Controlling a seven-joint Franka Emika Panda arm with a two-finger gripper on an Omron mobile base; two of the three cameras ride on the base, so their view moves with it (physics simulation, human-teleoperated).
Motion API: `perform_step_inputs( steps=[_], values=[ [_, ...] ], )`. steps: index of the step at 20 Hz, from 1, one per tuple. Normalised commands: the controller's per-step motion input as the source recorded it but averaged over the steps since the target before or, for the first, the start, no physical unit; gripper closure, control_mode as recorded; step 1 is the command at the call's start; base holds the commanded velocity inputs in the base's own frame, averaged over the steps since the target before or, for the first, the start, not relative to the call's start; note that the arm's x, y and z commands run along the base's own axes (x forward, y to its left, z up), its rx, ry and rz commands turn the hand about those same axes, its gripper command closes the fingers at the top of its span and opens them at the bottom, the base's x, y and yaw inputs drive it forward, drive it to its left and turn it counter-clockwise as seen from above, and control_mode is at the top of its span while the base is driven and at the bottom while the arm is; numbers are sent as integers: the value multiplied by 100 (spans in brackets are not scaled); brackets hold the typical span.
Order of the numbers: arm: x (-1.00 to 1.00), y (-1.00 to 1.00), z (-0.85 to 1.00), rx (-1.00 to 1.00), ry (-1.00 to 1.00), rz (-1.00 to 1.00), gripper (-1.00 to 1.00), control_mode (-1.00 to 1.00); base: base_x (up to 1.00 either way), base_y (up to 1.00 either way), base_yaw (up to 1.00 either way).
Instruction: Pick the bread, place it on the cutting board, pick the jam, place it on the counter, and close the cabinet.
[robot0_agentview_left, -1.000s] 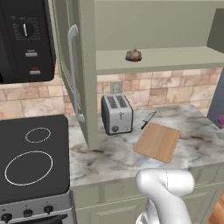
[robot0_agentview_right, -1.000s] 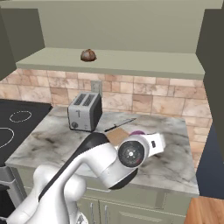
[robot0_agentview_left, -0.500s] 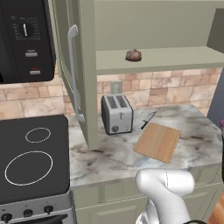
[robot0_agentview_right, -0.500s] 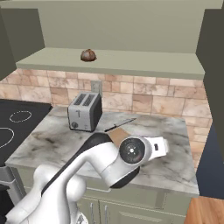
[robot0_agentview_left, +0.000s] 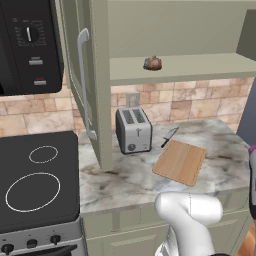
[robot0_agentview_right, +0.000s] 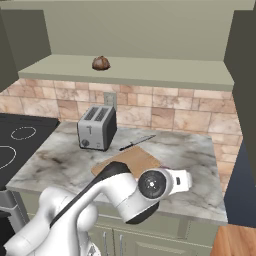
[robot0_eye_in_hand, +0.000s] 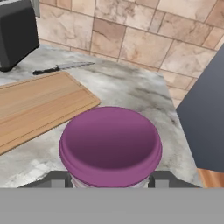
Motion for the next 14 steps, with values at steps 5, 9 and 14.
perform_step_inputs(
  steps=[5, 9, 14],
  values=[
    [5, -10, -28, 4, 0, -4, 100, -100, 0, 0, 0],
    [13, -15, -13, 2, 1, -3, 100, -100, 0, 0, 0],
    [29, -13, -19, 0, 0, -3, 100, -100, 0, 0, 0]
  ],
)
